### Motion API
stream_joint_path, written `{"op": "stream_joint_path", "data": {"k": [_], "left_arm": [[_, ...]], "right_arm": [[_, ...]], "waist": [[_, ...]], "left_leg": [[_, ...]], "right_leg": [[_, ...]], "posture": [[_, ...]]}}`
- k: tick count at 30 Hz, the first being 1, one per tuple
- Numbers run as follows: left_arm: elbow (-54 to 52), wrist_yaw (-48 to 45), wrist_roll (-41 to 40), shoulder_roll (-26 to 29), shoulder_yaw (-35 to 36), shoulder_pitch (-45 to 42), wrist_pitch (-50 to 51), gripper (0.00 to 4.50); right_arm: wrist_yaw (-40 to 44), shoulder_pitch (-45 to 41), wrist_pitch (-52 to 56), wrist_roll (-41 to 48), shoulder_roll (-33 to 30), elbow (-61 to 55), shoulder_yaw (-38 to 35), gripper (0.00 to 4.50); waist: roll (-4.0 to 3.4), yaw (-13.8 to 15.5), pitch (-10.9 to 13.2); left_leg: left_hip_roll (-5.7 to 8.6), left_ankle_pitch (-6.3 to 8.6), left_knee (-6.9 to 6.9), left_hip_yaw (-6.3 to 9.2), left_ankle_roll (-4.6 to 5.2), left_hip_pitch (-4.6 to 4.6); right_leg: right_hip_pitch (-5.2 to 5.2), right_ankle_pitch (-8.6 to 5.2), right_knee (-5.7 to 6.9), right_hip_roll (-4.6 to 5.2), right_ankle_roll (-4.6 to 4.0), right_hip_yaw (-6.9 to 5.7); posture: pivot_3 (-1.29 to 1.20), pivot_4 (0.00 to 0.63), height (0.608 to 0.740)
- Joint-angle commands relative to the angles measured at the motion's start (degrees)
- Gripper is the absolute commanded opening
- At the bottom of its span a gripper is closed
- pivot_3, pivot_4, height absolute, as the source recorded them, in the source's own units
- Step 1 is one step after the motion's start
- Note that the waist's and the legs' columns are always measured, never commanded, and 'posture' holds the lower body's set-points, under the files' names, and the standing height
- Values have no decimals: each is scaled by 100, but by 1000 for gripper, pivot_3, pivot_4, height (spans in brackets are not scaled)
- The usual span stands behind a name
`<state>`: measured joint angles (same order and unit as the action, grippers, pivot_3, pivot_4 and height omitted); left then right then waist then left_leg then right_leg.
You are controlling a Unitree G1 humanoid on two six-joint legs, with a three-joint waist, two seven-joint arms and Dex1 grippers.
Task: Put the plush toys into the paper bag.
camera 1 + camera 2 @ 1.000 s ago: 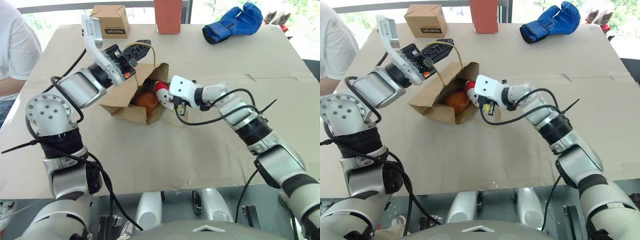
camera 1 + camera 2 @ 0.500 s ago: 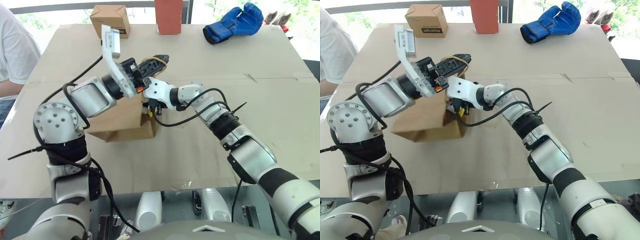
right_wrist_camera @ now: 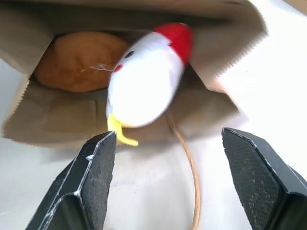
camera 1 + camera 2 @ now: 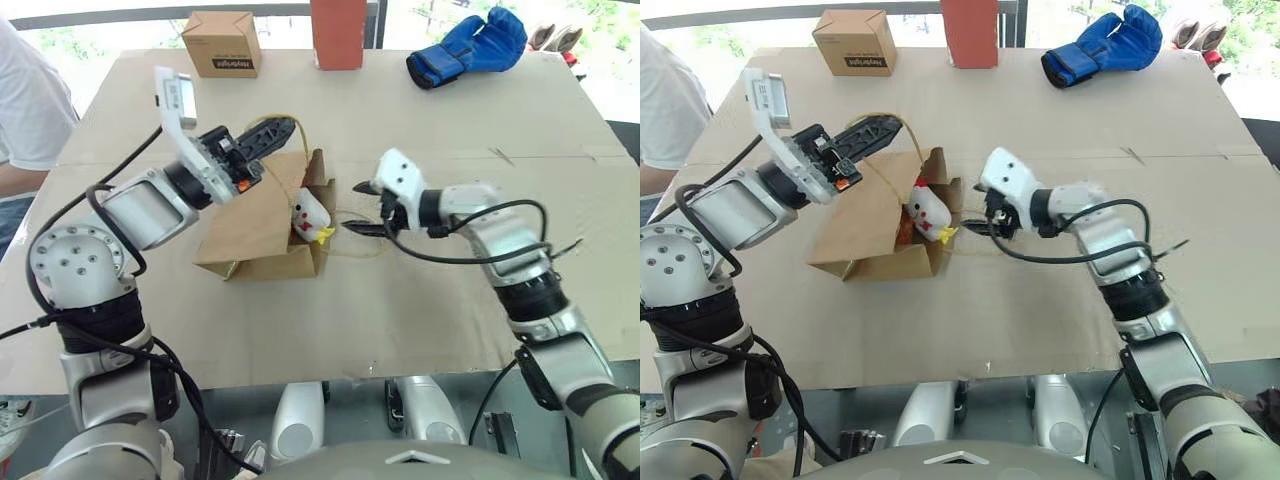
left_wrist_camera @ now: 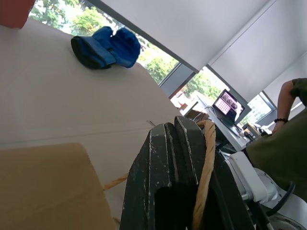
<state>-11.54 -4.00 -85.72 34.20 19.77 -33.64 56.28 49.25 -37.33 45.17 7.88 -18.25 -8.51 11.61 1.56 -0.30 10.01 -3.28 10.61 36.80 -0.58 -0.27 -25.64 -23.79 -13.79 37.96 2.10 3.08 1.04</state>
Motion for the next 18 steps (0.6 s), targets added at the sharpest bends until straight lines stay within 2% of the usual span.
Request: {"op": "stream_joint_path", "data": {"k": [1,3,8,11,15,18], "left_arm": [[-106,-210,-285,1,332,-196,-305,0],[-120,-271,-305,63,376,-184,-330,0],[-125,-276,-370,172,501,-193,-412,0],[-163,-246,-414,148,505,-178,-468,0],[-177,-267,-369,144,485,-112,-479,0],[-196,-260,-380,115,474,-86,-491,0]], "right_arm": [[-547,435,1403,501,57,-789,-759,3336],[-855,608,1985,685,160,-1034,-1129,3336],[-1376,1000,4005,1476,1044,-2185,-2832,3336],[-1649,1221,4482,1607,1516,-2482,-3054,3336],[-1847,1106,4721,1818,2247,-2405,-3355,3336],[-1981,1140,4612,1891,2615,-2072,-3185,3336]], "waist": [[0,19,0],[0,23,0],[-1,18,0],[0,19,0],[-1,-8,0],[-1,-27,0]], "left_leg": [[0,0,0,0,0,0],[1,0,0,-2,0,-2],[0,0,0,-1,1,-1],[0,1,-1,0,1,-1],[0,0,0,-1,1,0],[0,0,0,-1,1,0]], "right_leg": [[0,0,-1,0,0,0],[0,0,-2,1,0,2],[-2,0,0,-2,1,3],[0,0,-3,-2,1,1],[-1,-1,-1,-2,1,2],[-1,-1,-2,-2,1,3]], "posture": [[0,150,714],[0,150,714],[0,150,714],[0,150,714],[0,150,714],[0,150,714]]}}
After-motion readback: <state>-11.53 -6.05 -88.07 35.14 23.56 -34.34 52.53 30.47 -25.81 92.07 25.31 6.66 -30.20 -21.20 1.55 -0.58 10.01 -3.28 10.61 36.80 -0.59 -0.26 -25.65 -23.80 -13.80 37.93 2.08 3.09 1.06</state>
